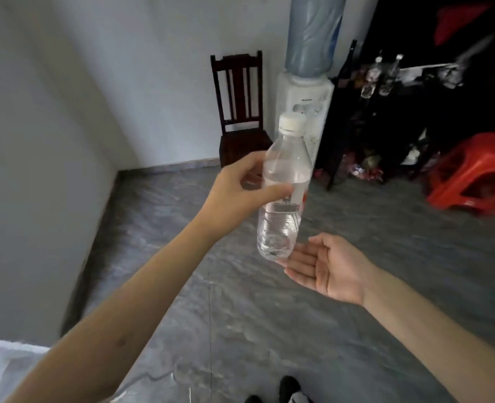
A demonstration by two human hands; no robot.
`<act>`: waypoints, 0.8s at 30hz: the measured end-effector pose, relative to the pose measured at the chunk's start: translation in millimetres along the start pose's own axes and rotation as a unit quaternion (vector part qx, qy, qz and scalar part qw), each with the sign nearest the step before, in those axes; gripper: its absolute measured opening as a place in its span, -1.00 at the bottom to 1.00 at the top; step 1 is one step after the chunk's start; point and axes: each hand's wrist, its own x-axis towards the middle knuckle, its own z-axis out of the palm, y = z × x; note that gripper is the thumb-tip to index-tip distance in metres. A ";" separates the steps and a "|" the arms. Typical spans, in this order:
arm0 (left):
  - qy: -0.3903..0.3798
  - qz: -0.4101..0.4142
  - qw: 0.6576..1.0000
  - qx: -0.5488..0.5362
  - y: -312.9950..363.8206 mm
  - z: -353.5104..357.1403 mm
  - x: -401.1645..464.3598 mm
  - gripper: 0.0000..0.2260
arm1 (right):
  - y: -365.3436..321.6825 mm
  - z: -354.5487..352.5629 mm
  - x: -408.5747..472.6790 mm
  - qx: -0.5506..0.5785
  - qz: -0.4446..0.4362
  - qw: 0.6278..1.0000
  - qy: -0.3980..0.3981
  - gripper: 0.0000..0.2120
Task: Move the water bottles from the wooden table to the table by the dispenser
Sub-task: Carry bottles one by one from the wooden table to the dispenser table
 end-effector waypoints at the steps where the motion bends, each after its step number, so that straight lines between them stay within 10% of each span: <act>1: -0.014 0.006 1.000 -0.002 0.6 5.5 4.5 -0.62 | -1.3 -5.3 -2.7 0.006 -0.006 1.000 0.005 -0.58; 24: -0.095 -0.006 0.995 0.012 -6.9 165.3 208.6 -0.56 | -176.9 -150.6 32.5 0.085 -0.031 0.995 0.031 -0.58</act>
